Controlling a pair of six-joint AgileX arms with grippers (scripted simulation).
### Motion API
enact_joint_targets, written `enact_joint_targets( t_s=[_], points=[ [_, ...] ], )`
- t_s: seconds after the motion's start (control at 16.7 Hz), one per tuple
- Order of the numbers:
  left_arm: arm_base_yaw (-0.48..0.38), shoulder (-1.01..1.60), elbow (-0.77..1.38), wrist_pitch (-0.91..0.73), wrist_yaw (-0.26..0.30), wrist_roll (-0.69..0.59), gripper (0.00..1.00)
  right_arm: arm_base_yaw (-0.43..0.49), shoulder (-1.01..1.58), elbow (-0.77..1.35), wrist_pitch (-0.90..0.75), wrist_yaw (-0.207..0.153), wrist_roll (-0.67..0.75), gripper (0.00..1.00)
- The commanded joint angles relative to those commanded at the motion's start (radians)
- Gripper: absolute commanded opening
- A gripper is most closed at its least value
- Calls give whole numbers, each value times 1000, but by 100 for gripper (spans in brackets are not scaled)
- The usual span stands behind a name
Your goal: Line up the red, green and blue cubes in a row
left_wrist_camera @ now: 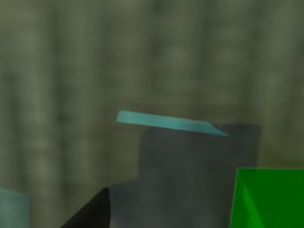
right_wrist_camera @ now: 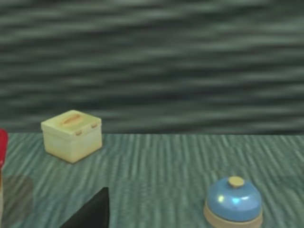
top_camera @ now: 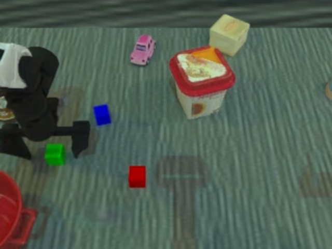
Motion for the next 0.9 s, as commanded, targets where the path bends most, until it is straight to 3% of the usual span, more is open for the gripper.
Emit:
enact_joint_targets(
  t_s=[0.12, 0.9],
  points=[
    [0, 0, 0, 0, 0, 0, 100, 0, 0, 0, 0, 0, 0, 100],
    [0, 0, 0, 0, 0, 0, 2, 0, 0, 0, 0, 0, 0, 100]
  ],
)
